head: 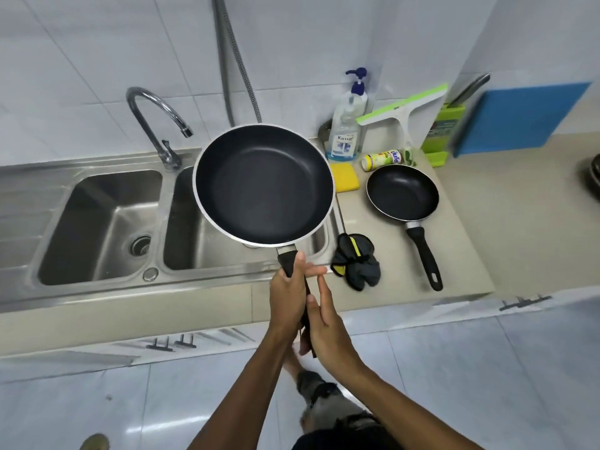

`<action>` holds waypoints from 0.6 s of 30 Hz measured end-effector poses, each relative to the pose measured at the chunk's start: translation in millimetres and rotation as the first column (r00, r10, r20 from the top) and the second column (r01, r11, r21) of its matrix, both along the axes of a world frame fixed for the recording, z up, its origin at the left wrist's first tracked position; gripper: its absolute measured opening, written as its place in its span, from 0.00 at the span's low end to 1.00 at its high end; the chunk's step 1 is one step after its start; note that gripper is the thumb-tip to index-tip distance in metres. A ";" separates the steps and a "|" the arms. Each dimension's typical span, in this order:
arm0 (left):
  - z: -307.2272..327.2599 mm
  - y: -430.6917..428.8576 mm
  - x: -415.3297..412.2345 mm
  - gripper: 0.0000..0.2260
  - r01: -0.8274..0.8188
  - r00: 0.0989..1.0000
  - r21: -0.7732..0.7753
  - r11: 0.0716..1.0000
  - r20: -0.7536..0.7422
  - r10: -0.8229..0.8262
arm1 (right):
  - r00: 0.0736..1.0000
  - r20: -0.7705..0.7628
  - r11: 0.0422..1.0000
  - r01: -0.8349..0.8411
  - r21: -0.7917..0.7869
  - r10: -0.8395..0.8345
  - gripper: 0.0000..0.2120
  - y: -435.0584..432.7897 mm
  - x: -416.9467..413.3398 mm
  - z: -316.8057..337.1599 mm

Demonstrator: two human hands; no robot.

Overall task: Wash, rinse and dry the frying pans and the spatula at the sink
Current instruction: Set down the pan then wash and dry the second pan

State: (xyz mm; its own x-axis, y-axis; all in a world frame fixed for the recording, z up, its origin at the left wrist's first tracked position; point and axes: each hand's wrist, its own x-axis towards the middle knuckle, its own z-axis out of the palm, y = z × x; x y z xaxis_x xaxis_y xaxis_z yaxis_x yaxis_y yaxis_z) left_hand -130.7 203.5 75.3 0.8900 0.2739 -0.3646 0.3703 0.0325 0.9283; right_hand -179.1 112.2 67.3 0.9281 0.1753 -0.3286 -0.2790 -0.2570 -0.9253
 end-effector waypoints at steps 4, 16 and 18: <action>0.2 -28.9 -23.3 0.24 0.025 1.000 -0.038 0.999 0.016 -0.024 | 0.998 0.057 0.999 -0.031 -0.040 0.033 0.26 -32.1 -23.8 0.5; 11.3 -160.7 -20.7 0.23 0.291 0.950 -0.073 0.954 0.136 -0.279 | 0.966 0.201 0.985 0.169 -0.017 -0.162 0.22 -161.3 -19.5 30.2; 12.0 -197.0 -13.4 0.26 0.323 0.938 -0.031 0.946 0.146 -0.316 | 0.957 0.218 0.979 0.202 -0.022 -0.193 0.22 -198.6 -13.0 33.9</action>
State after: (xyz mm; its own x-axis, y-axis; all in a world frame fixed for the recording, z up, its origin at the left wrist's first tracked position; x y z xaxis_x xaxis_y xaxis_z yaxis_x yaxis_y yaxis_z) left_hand -144.1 6.4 87.3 0.9697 -0.0496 -0.2392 0.2387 -0.0159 0.9710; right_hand -192.1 -86.4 101.2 0.9921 -0.0286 -0.1224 -0.1256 -0.2584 -0.9578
